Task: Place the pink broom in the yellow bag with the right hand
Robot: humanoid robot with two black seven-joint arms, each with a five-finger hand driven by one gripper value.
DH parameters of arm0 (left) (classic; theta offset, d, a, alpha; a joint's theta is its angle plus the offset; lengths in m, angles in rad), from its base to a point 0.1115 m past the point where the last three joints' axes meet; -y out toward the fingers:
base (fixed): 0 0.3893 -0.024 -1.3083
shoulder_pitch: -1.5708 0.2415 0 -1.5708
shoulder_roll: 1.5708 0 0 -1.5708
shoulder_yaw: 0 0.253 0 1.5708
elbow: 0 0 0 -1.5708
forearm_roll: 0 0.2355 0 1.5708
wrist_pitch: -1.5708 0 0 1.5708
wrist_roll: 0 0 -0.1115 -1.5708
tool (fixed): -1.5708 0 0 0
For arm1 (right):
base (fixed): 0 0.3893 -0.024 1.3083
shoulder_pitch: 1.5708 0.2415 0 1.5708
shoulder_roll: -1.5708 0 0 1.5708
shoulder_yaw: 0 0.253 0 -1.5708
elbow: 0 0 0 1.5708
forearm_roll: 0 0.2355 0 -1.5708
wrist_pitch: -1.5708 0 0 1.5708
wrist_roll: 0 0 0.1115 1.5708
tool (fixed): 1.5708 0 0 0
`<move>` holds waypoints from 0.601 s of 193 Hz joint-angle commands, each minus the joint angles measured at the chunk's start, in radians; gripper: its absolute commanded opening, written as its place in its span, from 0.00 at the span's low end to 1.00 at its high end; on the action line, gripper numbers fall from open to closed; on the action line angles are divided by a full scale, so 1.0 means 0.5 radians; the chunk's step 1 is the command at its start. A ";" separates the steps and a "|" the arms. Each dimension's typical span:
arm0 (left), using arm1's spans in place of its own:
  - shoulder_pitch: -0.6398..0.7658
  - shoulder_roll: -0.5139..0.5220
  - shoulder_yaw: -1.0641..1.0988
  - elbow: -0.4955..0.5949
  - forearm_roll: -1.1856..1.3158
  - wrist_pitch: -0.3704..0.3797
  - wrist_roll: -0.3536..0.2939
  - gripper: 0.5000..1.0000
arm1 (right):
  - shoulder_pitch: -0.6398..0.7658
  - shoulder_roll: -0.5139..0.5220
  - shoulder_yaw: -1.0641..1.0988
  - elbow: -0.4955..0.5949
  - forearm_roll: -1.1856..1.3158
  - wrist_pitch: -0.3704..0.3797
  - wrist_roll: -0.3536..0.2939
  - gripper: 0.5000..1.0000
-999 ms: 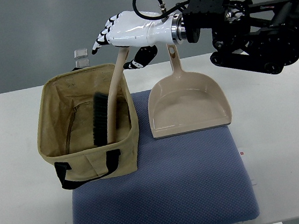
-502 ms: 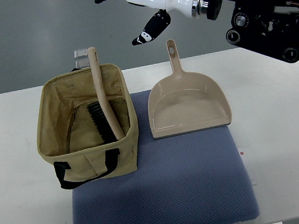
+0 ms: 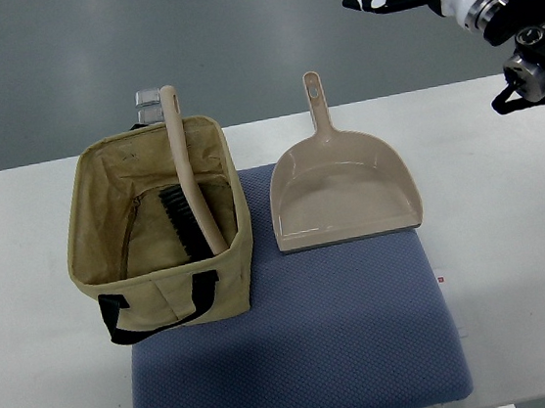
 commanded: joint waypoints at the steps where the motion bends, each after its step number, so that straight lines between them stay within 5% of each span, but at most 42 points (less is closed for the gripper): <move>1: 0.000 0.000 0.003 0.000 0.000 0.000 0.000 1.00 | -0.171 0.015 0.197 -0.037 0.136 0.003 -0.002 0.79; 45: 0.000 0.000 0.000 0.000 0.000 0.000 0.000 1.00 | -0.414 0.086 0.360 -0.080 0.379 0.062 -0.005 0.82; 92: 0.000 0.000 0.000 0.000 0.000 0.000 0.000 1.00 | -0.490 0.212 0.532 -0.307 0.418 0.332 -0.011 0.82; 116: 0.000 0.000 0.003 0.000 0.000 0.000 0.000 1.00 | -0.530 0.285 0.615 -0.420 0.421 0.509 -0.119 0.83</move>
